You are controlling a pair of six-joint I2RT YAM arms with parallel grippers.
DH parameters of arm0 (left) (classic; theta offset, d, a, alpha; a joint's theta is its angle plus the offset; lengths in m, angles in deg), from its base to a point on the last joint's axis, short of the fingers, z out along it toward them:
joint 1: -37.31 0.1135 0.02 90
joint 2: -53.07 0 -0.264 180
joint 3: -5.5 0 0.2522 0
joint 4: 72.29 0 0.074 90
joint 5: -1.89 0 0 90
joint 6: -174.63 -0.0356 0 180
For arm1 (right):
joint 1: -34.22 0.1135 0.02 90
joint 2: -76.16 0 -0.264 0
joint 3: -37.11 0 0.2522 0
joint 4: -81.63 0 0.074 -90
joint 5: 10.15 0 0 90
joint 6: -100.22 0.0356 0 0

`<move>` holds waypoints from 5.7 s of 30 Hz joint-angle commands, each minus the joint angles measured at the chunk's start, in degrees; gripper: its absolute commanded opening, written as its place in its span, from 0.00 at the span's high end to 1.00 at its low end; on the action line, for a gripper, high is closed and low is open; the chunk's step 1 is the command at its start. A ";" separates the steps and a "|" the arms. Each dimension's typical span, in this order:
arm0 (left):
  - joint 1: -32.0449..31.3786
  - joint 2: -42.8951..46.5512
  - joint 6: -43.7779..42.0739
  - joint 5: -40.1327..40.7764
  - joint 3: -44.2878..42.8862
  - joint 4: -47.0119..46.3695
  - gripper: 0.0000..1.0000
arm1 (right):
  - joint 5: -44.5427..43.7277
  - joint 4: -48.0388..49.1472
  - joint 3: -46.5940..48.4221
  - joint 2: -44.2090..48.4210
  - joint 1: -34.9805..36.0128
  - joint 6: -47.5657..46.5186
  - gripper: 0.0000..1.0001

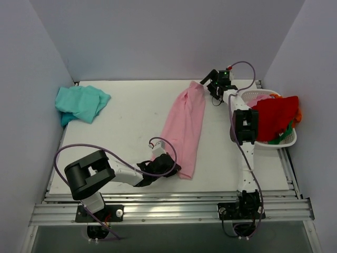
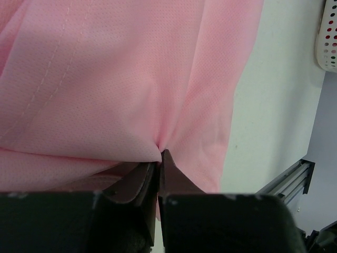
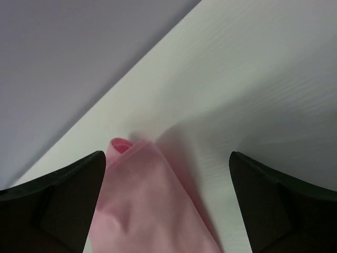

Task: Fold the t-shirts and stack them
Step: Rotate the tshirt 270 degrees

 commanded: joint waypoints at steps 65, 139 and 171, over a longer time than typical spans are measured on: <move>61.07 -12.69 -41.59 -4.70 -58.10 59.61 0.77 | -6.70 17.68 -57.66 49.85 17.06 -3.06 0.00; 48.32 -20.24 -34.38 -8.14 -43.75 45.54 0.02 | -34.99 2.23 -79.28 71.46 37.72 4.85 1.00; 60.01 -14.74 -31.57 -36.18 -71.67 24.80 0.06 | -41.77 -3.07 -84.02 87.89 36.92 -1.48 0.84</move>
